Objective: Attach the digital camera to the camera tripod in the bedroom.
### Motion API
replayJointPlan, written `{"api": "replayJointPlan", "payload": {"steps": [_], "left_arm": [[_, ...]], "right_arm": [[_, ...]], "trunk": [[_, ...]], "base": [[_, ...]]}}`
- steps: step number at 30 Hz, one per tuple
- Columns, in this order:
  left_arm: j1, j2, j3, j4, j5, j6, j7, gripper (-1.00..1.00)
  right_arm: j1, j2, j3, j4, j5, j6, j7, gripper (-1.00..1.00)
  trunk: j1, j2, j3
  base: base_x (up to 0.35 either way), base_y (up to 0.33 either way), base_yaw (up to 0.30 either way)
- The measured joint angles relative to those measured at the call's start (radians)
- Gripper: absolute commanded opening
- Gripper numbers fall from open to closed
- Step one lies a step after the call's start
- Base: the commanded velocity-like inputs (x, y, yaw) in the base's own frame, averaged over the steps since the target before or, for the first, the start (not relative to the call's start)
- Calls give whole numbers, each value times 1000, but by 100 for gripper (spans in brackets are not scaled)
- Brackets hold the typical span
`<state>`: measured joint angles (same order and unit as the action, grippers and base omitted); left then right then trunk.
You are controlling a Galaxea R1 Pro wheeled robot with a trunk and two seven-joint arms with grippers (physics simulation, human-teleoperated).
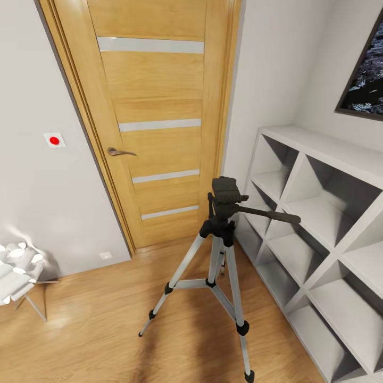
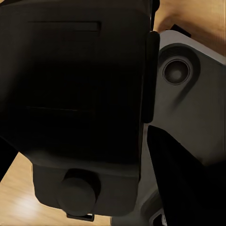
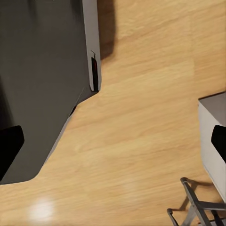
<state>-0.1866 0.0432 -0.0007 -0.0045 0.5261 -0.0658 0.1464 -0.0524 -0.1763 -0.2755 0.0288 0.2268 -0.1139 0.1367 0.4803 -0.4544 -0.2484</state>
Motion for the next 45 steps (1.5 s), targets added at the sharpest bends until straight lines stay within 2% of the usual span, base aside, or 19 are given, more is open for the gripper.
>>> {"api": "replayJointPlan", "payload": {"steps": [45], "left_arm": [[0,0,2,0,1,0,-2,-100]], "right_arm": [[0,1,2,-1,1,0,1,100]], "trunk": [[0,0,0]], "base": [[-29,-95,0]]}}
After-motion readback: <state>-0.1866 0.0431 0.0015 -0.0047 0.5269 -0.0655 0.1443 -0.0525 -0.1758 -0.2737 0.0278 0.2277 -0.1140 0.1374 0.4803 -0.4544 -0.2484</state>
